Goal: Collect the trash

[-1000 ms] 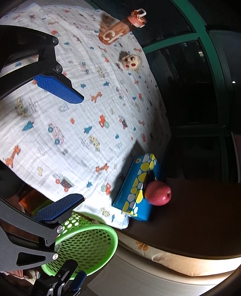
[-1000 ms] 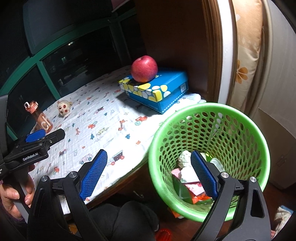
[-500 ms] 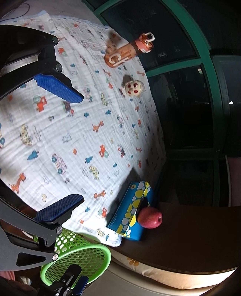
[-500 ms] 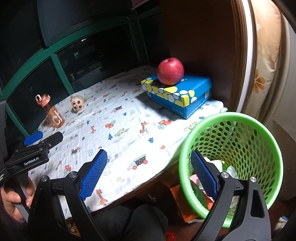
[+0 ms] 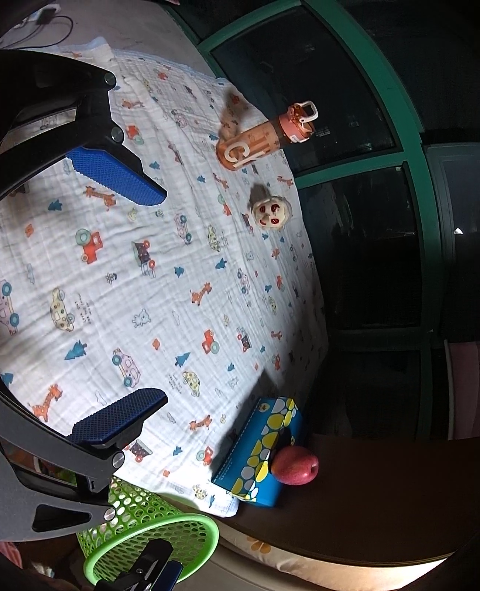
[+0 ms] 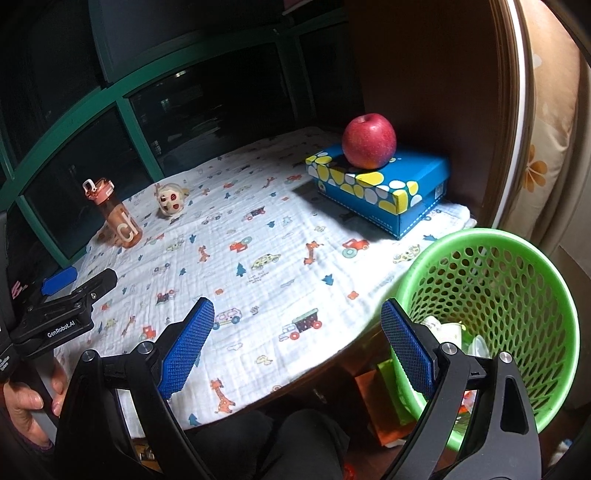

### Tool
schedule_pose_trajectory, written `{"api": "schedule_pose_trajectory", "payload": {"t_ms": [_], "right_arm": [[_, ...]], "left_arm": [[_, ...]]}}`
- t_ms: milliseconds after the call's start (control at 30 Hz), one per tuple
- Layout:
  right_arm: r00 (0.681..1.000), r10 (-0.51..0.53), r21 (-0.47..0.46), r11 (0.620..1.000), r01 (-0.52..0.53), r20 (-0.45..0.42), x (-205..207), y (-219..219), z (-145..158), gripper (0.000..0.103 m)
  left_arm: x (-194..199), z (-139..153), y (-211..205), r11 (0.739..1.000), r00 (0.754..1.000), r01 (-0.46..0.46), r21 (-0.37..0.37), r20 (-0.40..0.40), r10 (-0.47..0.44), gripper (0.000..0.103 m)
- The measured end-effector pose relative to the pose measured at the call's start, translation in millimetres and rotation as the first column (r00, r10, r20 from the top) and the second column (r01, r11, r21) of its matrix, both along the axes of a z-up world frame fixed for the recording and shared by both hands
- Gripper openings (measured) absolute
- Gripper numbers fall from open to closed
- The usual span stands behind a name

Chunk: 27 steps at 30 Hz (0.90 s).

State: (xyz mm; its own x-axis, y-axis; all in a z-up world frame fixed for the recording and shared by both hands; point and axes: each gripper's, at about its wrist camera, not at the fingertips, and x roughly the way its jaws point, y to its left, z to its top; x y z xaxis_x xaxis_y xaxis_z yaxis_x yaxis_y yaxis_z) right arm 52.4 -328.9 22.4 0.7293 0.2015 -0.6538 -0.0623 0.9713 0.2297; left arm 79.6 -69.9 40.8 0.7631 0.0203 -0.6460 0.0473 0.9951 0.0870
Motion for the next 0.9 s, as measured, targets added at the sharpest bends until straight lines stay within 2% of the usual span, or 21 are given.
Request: {"api": "schedule_pose_trajectory", "payload": {"t_ms": [900], "right_arm": [[0.999, 0.031, -0.001, 1.0, -0.031, -0.017, 6.7, 13.4, -8.2, 0.091]], "left_arm": [[-7.7, 0.8, 17.8, 0.999, 0.999, -0.048, -0.022, -0.006, 0.048, 0.096]]}}
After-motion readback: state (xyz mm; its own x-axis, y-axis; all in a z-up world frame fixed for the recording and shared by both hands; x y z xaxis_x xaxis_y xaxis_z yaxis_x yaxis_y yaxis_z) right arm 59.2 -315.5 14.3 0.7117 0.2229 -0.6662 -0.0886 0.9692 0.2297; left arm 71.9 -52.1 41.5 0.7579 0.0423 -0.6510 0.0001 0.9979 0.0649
